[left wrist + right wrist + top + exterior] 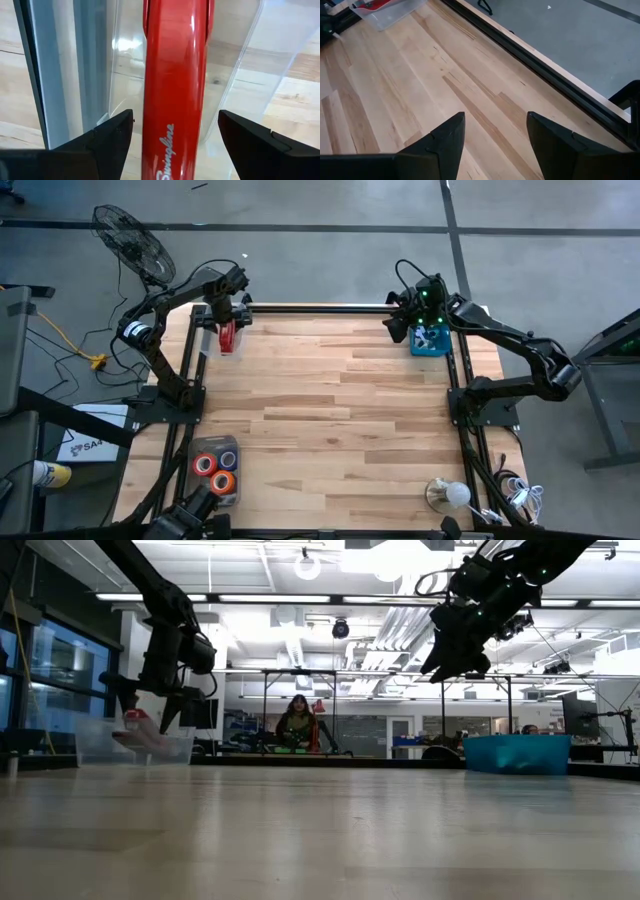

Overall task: Pick and place Stapler, Stapler remover, tape
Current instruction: Return to Home Position

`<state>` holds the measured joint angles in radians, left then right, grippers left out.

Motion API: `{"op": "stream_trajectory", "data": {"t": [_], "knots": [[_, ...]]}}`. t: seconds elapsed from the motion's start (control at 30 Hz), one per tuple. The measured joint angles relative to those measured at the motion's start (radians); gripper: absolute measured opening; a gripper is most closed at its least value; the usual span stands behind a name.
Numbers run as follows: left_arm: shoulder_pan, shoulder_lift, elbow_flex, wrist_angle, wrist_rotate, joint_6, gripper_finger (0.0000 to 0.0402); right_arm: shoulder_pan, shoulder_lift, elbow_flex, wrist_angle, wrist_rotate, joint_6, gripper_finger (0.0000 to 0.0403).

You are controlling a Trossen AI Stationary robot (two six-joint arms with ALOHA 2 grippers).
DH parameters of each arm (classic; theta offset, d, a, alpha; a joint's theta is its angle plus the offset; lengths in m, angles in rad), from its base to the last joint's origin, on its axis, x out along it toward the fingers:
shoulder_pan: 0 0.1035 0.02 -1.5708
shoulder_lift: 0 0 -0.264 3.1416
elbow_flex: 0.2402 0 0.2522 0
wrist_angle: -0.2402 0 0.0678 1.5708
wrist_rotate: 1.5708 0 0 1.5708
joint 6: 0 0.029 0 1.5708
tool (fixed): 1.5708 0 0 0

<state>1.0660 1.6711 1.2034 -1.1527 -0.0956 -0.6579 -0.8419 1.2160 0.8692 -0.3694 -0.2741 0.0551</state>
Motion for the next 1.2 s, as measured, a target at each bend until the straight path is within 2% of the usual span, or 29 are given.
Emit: {"op": "stream_trajectory", "data": {"t": [0.33, 0.47, 0.67, 0.97, 1.1, 1.2], "knots": [[0.000, 0.000, 0.034, -0.031, 0.018, 0.051, 0.0290, 0.000, 0.000, 0.000, -0.004, -0.022, 0.001, 0.0204], [0.000, 0.000, 0.109, -0.078, -0.014, 0.081, 0.0290, 0.000, 0.000, 0.000, -0.008, -0.022, 0.001, 0.0204], [-0.017, 0.000, 0.247, -0.170, 0.001, 0.140, 0.0291, 0.000, 0.000, 0.000, -0.026, -0.028, 0.000, 0.0204], [-0.146, -0.082, 0.420, -0.177, -0.069, 0.147, 0.0291, 0.000, 0.000, 0.000, -0.054, -0.035, -0.003, 0.0204], [-0.240, -0.136, 0.465, -0.153, -0.072, 0.131, 0.0291, 0.000, 0.000, 0.000, -0.056, -0.093, -0.007, 0.0204], [-0.323, -0.185, 0.468, -0.112, -0.119, 0.121, 0.0291, 0.000, 0.000, 0.000, -0.056, -0.134, -0.011, 0.0204]]}}
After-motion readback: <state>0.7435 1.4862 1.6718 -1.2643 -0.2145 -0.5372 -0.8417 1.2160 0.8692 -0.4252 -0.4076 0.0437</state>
